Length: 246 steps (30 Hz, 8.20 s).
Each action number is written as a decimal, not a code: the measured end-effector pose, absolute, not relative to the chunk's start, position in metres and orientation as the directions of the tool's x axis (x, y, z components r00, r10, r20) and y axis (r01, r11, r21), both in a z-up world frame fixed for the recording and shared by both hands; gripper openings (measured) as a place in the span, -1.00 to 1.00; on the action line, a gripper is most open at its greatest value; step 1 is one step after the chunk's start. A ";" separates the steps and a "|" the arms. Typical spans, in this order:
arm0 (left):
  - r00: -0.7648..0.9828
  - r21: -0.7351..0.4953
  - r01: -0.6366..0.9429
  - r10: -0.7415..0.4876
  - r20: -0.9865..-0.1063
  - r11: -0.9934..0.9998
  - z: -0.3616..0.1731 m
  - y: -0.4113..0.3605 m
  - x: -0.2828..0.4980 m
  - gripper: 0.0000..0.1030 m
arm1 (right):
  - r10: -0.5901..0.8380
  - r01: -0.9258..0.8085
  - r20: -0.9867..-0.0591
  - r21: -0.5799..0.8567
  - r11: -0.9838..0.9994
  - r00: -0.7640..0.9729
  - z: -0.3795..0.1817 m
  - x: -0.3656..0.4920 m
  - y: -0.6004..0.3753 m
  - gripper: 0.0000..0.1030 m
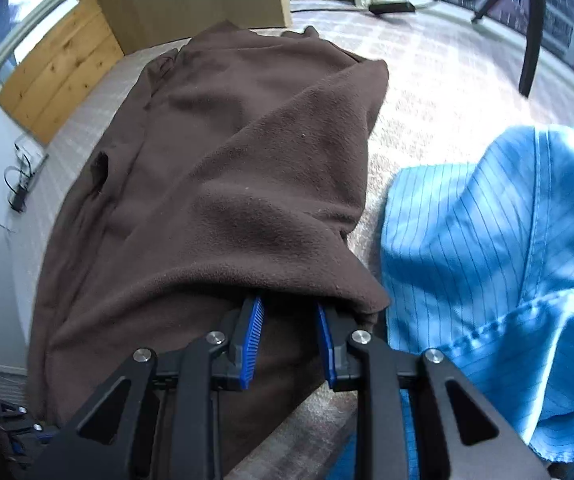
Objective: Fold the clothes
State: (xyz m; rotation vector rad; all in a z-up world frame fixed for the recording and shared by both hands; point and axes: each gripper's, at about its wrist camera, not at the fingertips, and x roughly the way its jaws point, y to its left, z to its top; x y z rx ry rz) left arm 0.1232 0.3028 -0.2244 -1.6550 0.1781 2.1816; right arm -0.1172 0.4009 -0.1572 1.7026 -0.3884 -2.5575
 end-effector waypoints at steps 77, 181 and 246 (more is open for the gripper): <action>-0.200 -0.071 -0.741 0.321 -0.926 -0.668 -0.222 0.275 0.207 -1.00 | -0.432 -0.141 -0.826 0.506 -0.851 -0.362 -0.138 0.158 0.278 -0.92; -0.370 -0.229 -0.320 0.344 -0.863 -0.919 -0.162 0.210 0.192 -0.85 | -0.318 0.261 -0.869 0.230 -0.938 -0.378 -0.096 0.061 0.266 -0.23; -0.381 -0.215 -0.305 0.325 -0.866 -0.928 -0.201 0.283 0.159 -0.89 | -0.104 0.236 -0.933 0.021 -0.972 -0.345 -0.147 -0.234 0.273 -0.75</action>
